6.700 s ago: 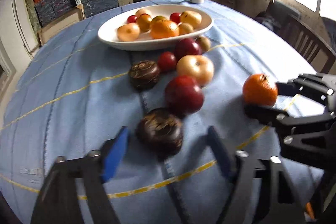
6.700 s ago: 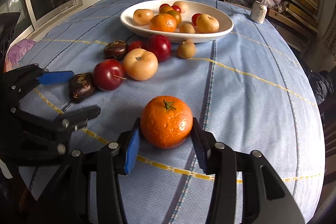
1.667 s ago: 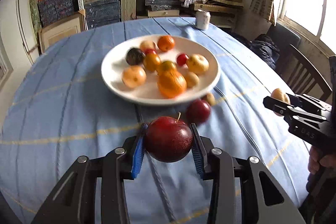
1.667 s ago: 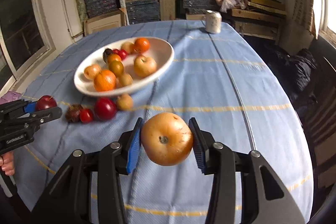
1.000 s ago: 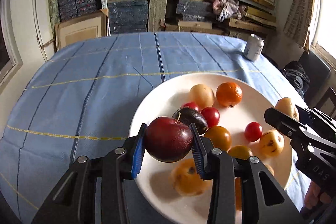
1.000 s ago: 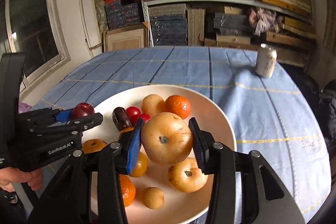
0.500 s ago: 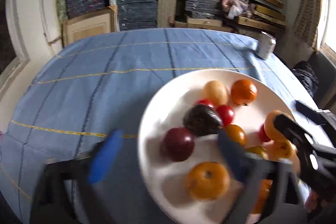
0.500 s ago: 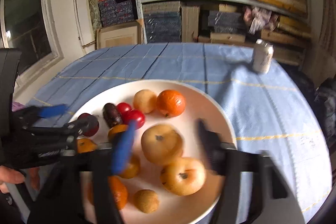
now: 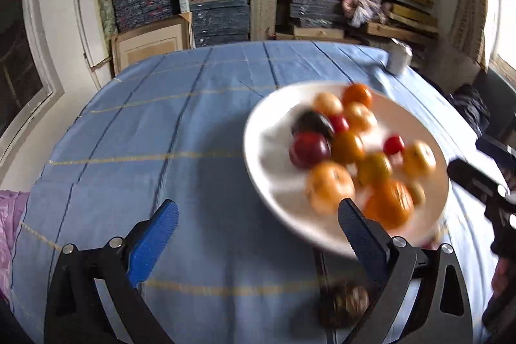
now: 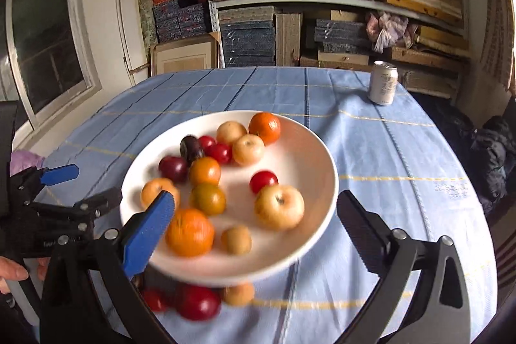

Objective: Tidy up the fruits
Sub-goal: 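Grasp a red plum with the right tool while the left tool grasps another dark brown fruit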

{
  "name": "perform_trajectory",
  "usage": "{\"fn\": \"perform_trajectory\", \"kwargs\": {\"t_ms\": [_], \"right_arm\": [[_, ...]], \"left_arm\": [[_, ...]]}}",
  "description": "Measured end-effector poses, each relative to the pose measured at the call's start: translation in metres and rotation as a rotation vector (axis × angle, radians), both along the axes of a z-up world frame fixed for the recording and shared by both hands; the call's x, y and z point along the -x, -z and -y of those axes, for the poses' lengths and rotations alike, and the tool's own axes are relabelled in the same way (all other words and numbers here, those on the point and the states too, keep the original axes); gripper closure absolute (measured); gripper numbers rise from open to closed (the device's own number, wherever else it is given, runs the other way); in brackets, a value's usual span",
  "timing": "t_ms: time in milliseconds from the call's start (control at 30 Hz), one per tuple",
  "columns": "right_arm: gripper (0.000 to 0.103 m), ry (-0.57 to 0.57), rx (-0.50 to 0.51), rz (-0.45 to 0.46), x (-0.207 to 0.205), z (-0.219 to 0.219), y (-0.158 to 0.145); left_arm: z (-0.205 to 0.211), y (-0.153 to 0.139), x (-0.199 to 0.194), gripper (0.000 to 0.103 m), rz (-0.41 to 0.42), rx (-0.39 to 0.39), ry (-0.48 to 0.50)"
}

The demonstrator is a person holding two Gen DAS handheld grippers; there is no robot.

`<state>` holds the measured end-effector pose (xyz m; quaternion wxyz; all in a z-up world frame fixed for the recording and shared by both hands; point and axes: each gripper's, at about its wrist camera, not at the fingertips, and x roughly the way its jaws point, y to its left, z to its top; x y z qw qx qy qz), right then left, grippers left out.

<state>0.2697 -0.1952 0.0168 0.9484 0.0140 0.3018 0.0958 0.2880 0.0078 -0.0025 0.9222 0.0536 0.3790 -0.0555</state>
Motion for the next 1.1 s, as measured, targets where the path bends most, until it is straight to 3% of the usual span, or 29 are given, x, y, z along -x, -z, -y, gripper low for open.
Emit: {"fn": "perform_trajectory", "kwargs": {"t_ms": [100,233,333,467,567,633,667,700,833,900,1000,1100], "right_arm": [[0.004,-0.012,0.022,-0.009,0.029,-0.003,0.011],[0.004,-0.031,0.077,-0.086,0.050,-0.014,0.036],[0.004,-0.038,0.098,-0.133,0.053,-0.023,0.048],[0.006,-0.069,0.071,-0.118,0.059,-0.035,0.044],[0.031,-0.085,0.090,-0.146,0.053,-0.047,0.049],[0.032,-0.066,0.044,-0.189,0.043,-0.045,0.054],[0.039,-0.050,0.020,-0.193,0.039,-0.043,0.054],[0.046,-0.032,0.023,-0.194,0.037,-0.043,0.055],[0.050,-0.016,0.090,-0.180,0.037,-0.051,0.053],[0.065,-0.023,0.111,-0.174,0.039,-0.057,0.051],[0.066,-0.005,0.149,-0.178,0.039,-0.065,0.050],[0.066,-0.001,0.115,-0.196,0.042,-0.061,0.049]], "left_arm": [[0.009,0.017,0.030,0.003,-0.032,-0.015,0.067],[0.009,0.031,0.065,0.003,-0.028,-0.011,0.120],[0.011,0.042,0.072,0.003,-0.047,-0.021,0.144],[0.006,0.046,0.071,0.003,-0.075,0.017,0.143],[0.003,0.053,0.064,0.003,-0.144,0.066,0.162],[0.003,0.053,0.062,0.003,-0.147,0.081,0.164],[0.003,0.054,0.063,0.003,-0.147,0.086,0.164],[0.002,0.054,0.063,0.003,-0.146,0.093,0.164],[0.000,0.053,0.063,0.003,-0.145,0.103,0.163],[0.003,0.054,0.063,0.003,-0.147,0.079,0.161],[0.006,0.054,0.063,0.003,-0.149,0.058,0.159],[-0.002,0.052,0.064,0.003,-0.145,0.103,0.156]]}}
